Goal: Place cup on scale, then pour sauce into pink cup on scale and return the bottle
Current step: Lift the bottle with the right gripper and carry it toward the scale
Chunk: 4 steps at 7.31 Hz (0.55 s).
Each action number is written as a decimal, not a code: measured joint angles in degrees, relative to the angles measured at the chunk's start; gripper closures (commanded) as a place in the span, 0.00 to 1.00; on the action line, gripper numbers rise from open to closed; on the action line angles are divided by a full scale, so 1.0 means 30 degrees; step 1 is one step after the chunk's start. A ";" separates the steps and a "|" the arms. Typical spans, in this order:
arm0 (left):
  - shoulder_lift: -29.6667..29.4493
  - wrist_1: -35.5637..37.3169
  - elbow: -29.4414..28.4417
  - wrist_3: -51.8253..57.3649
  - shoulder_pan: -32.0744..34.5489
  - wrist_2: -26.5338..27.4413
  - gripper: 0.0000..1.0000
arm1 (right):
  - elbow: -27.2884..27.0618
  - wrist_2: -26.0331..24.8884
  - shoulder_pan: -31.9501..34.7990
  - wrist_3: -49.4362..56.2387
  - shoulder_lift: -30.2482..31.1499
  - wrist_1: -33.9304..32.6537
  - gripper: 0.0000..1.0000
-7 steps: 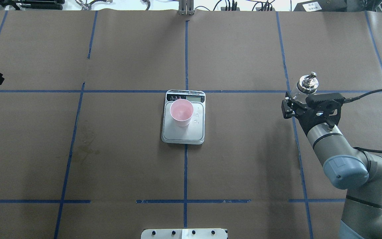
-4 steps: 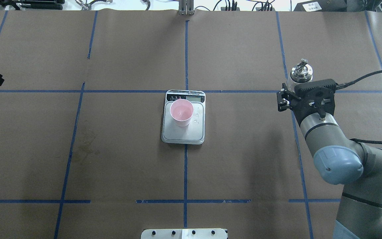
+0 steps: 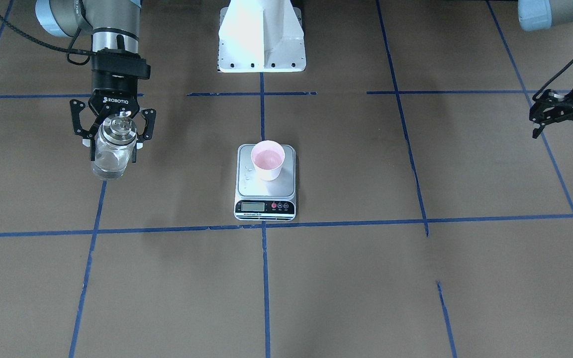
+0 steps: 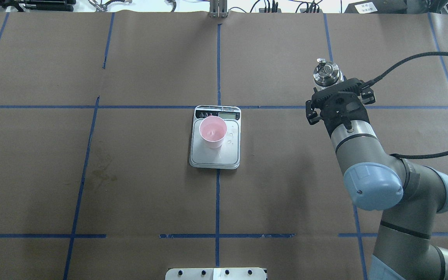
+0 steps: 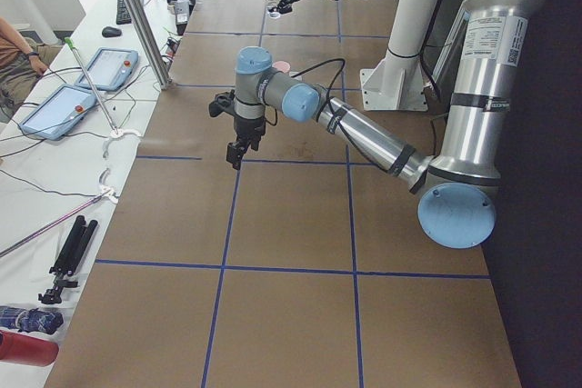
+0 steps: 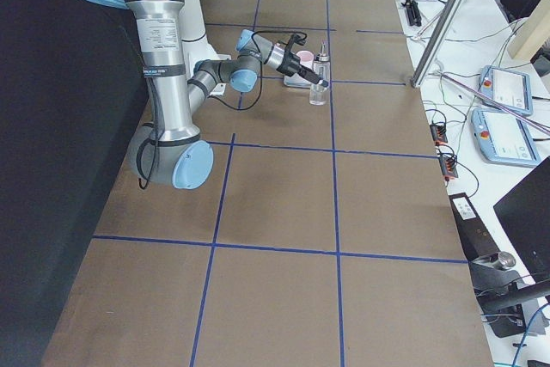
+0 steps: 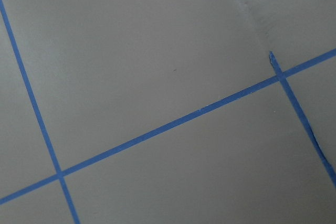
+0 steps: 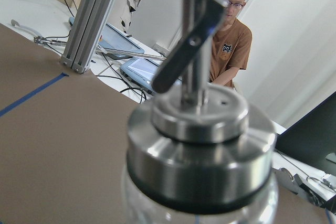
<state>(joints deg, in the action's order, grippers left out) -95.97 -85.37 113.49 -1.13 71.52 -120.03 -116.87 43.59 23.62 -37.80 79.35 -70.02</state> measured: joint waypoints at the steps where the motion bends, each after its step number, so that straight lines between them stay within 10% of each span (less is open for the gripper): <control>1: 0.0202 -0.0159 -0.0814 0.2132 0.1211 -0.0154 0.00 | -0.0002 -0.0225 -0.0010 0.0839 -0.0275 -0.0353 1.00; 4: 0.0373 -0.4645 -0.7174 0.6346 0.4847 -0.2201 0.00 | 0.0149 -0.1678 -0.0547 0.1603 -0.2283 -0.3932 1.00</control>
<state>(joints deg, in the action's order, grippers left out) -94.85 -99.30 91.97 17.91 86.06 -126.63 -116.42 38.55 21.98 -33.00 72.50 -81.82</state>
